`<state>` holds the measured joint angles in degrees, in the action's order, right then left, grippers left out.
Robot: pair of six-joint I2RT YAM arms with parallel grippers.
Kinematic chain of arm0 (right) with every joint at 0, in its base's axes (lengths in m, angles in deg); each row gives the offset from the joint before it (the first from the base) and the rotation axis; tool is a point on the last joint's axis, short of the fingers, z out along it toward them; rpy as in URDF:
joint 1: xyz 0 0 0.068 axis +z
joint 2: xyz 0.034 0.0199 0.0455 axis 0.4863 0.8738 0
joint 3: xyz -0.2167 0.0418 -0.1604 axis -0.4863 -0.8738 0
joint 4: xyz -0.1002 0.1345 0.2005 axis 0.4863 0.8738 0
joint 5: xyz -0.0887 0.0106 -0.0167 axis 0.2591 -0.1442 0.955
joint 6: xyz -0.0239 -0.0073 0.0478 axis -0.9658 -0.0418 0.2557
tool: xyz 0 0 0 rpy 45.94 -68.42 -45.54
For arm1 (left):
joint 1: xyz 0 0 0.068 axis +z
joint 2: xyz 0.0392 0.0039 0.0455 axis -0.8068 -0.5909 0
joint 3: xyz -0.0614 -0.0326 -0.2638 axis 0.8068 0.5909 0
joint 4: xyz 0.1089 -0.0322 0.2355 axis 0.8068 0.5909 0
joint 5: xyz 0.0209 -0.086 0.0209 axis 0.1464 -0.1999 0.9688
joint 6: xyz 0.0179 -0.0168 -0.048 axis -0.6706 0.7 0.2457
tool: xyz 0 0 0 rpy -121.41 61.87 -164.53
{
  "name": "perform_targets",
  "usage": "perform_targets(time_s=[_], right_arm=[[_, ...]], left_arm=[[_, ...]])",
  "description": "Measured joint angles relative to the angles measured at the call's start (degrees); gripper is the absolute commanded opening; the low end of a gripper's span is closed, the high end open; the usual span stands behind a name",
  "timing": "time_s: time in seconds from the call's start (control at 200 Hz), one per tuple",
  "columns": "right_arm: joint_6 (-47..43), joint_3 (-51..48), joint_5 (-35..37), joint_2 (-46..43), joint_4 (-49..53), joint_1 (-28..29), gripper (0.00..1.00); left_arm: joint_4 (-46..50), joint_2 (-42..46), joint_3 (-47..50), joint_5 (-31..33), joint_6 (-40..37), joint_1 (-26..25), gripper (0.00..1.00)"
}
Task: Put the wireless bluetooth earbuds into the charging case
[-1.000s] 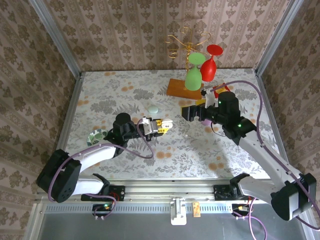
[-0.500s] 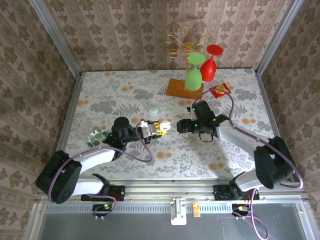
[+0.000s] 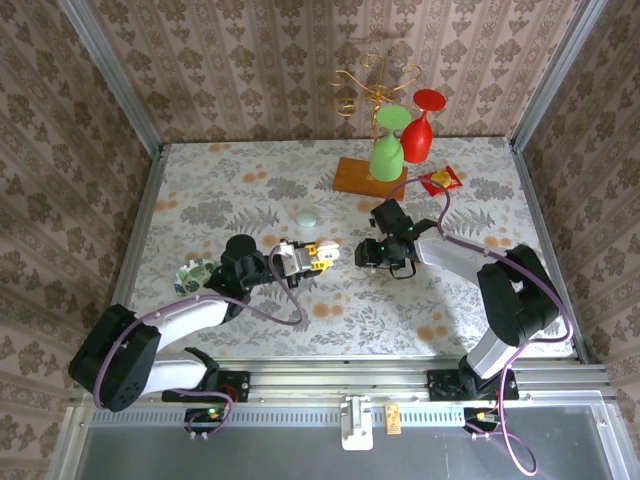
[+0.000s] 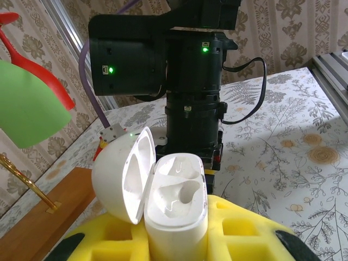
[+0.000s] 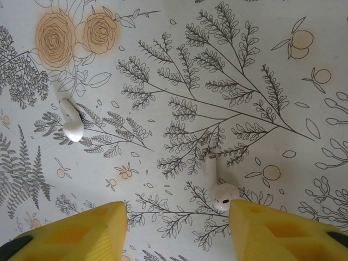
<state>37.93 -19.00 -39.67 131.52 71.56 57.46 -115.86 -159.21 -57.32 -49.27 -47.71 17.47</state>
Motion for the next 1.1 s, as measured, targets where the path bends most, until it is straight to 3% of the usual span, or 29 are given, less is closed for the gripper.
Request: perform_targets(time_s=[0.465, 1.1], right_arm=[[10.4, -5.4, -1.0, -0.3, -5.6, 4.4, 0.52], [10.3, -2.1, 2.2, 3.6, -6.0, -0.3, 0.5]], left_arm=[[0.9, 0.0, 0.0, 0.2, -1.4, 0.4, 0.02], [0.9, 0.6, 0.8, 1.3, -1.5, 0.5, 0.02]])
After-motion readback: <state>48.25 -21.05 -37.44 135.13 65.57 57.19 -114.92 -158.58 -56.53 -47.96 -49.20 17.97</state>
